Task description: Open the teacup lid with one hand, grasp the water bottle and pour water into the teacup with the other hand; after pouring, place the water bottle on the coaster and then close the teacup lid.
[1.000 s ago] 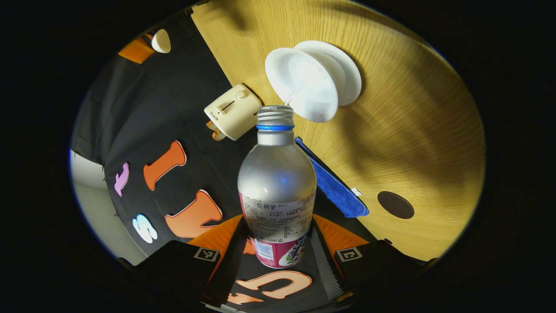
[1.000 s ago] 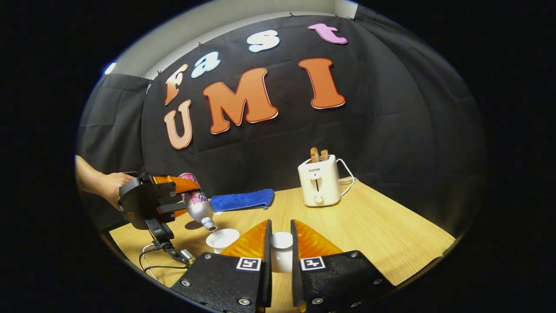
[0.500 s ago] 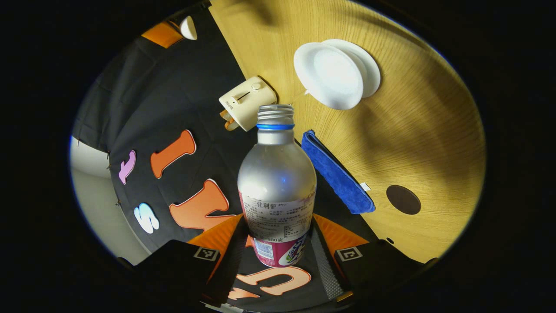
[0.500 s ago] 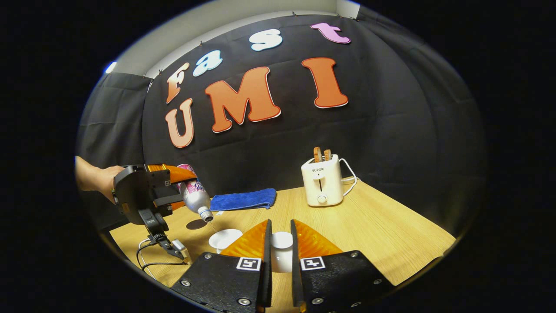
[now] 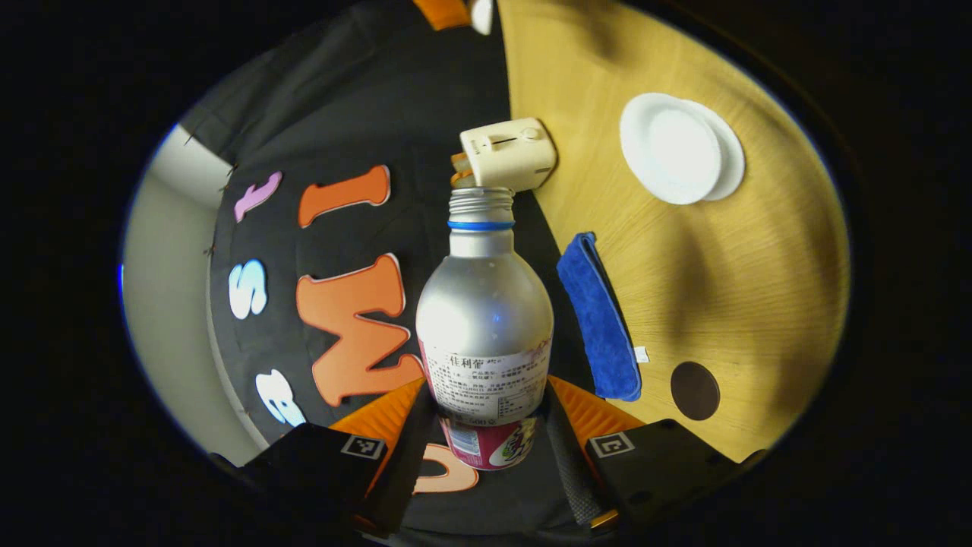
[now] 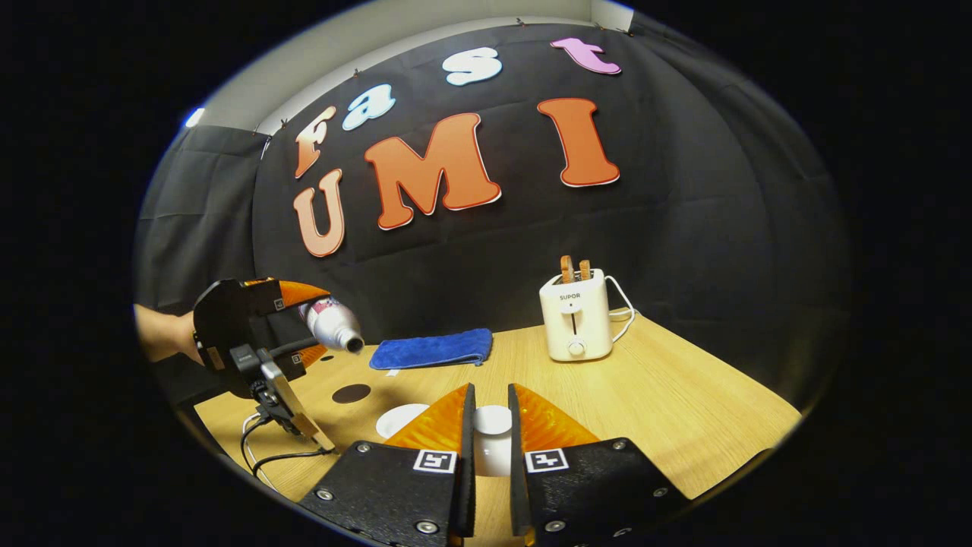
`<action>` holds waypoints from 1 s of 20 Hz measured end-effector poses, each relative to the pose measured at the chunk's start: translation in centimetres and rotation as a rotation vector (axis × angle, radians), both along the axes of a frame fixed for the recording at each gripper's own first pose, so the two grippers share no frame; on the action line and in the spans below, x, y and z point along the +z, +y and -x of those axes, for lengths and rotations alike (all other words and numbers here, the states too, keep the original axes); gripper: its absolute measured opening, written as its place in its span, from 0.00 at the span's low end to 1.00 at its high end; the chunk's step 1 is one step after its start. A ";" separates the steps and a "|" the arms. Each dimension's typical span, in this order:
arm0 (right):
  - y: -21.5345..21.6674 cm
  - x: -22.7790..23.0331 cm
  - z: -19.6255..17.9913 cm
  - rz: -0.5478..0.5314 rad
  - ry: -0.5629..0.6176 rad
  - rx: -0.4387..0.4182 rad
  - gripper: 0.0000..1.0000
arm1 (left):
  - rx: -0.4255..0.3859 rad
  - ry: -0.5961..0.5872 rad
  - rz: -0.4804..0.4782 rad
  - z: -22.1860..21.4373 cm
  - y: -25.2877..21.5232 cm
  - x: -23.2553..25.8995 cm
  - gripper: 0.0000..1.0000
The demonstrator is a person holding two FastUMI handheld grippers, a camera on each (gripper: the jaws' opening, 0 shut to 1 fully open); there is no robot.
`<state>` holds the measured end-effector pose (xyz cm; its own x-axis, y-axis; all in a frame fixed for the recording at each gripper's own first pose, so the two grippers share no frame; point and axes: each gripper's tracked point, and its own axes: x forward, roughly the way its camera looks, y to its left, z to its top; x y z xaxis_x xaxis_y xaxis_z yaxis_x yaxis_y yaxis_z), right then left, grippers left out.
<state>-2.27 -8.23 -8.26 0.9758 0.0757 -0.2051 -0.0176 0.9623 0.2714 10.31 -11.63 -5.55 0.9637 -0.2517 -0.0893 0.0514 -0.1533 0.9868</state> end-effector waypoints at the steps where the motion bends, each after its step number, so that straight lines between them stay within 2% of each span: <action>1: 0.4 0.0 -0.2 0.003 0.001 0.004 0.19 | 0.001 -0.010 0.054 0.1 0.1 0.4 0.82; 5: 2.9 0.4 -1.5 0.030 0.005 0.041 0.19 | 0.057 -0.014 0.320 -0.2 2.1 1.4 0.82; 7: 4.4 1.0 -2.3 0.042 -0.004 0.061 0.19 | 0.080 -0.054 0.398 -0.2 3.2 2.3 0.82; 11: 7.2 1.4 -4.0 0.053 -0.002 0.105 0.19 | 0.174 -0.017 0.652 -0.6 5.7 1.3 0.80; 16: 9.6 1.6 -5.5 0.095 0.005 0.143 0.19 | 0.289 0.050 1.027 -2.0 8.6 0.3 0.82; 20: 10.7 0.8 -6.3 0.120 0.025 0.155 0.19 | 0.366 0.088 1.251 -4.3 9.9 -1.1 0.82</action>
<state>4.03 2.48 -7.48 0.9488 0.1984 -0.2459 -0.1629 0.9740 0.1573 14.56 -1.69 -6.63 0.9965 0.0640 -0.0529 -0.0342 0.8969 0.4410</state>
